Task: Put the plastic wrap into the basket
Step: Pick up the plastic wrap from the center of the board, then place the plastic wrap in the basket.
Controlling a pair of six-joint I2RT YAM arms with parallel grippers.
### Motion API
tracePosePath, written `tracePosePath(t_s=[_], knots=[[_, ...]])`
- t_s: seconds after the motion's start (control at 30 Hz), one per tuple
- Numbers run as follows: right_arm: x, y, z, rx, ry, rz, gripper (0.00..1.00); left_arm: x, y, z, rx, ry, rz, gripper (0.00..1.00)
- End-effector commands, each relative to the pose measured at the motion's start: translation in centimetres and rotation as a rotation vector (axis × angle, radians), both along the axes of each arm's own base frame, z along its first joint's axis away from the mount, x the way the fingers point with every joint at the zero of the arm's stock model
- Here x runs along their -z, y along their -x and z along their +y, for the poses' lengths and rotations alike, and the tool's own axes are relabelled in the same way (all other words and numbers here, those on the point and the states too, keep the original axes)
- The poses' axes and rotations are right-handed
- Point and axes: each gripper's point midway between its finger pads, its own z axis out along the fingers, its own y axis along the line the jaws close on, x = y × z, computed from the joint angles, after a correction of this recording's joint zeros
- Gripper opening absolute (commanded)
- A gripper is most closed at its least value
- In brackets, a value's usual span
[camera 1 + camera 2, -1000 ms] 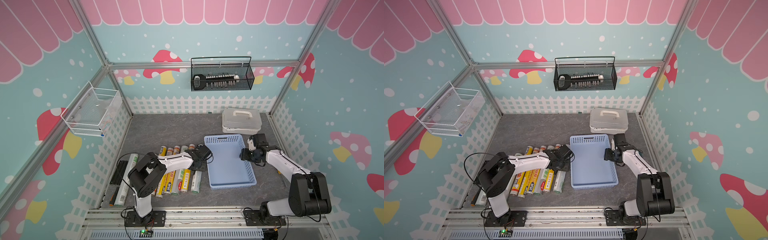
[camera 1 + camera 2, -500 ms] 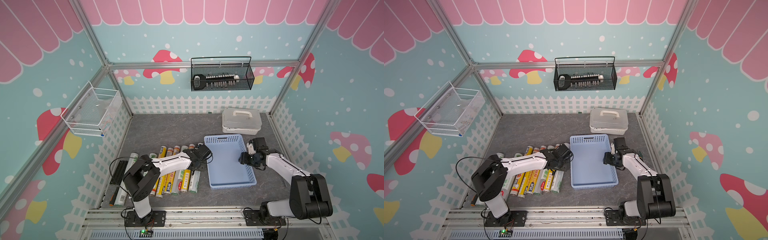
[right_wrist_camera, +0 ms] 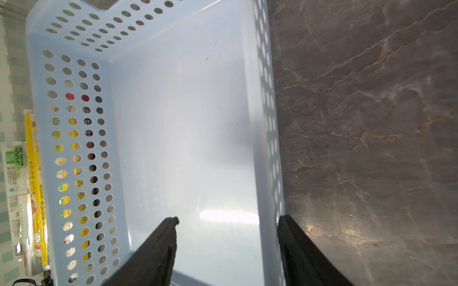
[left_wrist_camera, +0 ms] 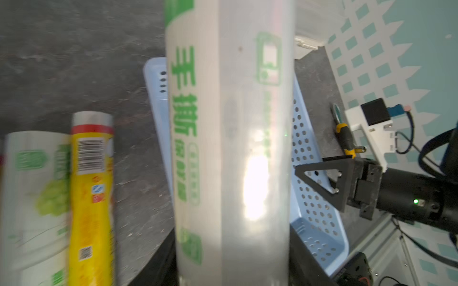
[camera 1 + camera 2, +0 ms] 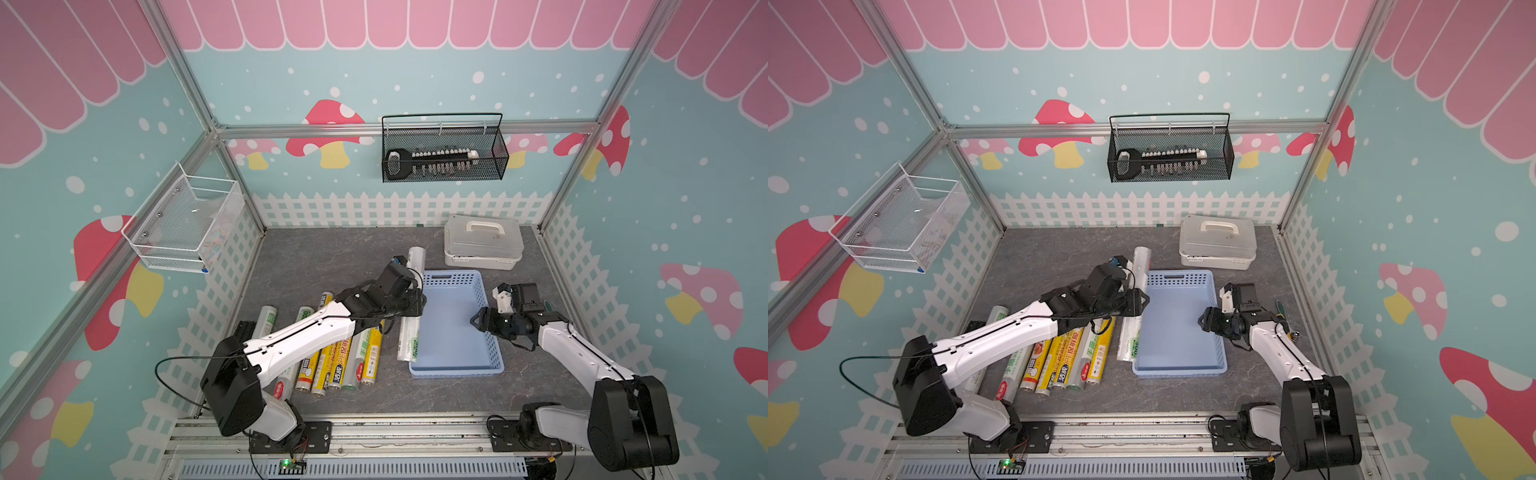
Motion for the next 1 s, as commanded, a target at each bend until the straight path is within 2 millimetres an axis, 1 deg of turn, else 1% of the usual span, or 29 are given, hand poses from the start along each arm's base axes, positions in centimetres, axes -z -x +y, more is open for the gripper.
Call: tracePosePath(t_s=[0.0,0.03,0.1,0.13,0.2,0.27,0.37,0.53,0.67,0.73,0.8,0.9,0.97], knots=[[-0.9,0.5,1.3,-0.043,-0.08,-0.021,0.67,-3.6,-0.3,-5.7,0.113,0.226,0.013,0.14],[-0.9,0.7,1.1,-0.039,-0.073,-0.017,0.67,-3.5,-0.5,-6.7,0.125,0.249,0.029,0.14],[-1.6,0.9,1.2,-0.044,-0.076,-0.053,0.67,-2.9,-0.8,-8.4,0.133,0.287,0.075,0.14],[-1.7,0.9,0.6,-0.017,-0.047,-0.06,0.67,-2.4,-1.1,-9.2,0.13,0.306,0.102,0.13],[-1.7,1.2,-1.4,0.059,0.048,-0.059,0.68,-1.9,-1.1,-10.4,0.128,0.341,0.137,0.13],[-1.8,1.6,-3.3,0.123,0.14,-0.051,0.7,-0.9,-1.0,-11.5,0.129,0.359,0.17,0.12],[-2.7,2.0,-4.7,0.174,0.199,-0.077,0.71,0.4,-0.5,-12.4,0.114,0.358,0.195,0.12],[-3.8,2.6,-5.0,0.217,0.183,-0.123,0.72,2.1,-0.2,-13.9,0.061,0.415,0.225,0.11],[-4.5,2.9,-4.7,0.227,0.152,-0.148,0.72,3.5,-0.5,-15.2,0.036,0.393,0.218,0.1],[-4.6,3.0,-4.5,0.225,0.135,-0.153,0.72,4.2,-0.8,-15.7,0.025,0.37,0.202,0.1],[-4.5,3.3,-4.7,0.231,0.143,-0.148,0.73,5.3,-1.0,-16.0,0.016,0.345,0.209,0.1],[-4.5,3.6,-4.8,0.239,0.149,-0.153,0.73,6.9,-1.3,-16.2,-0.003,0.328,0.227,0.11],[-4.4,3.6,-4.7,0.239,0.141,-0.153,0.73,7.5,-1.5,-16.3,-0.017,0.322,0.227,0.11]])
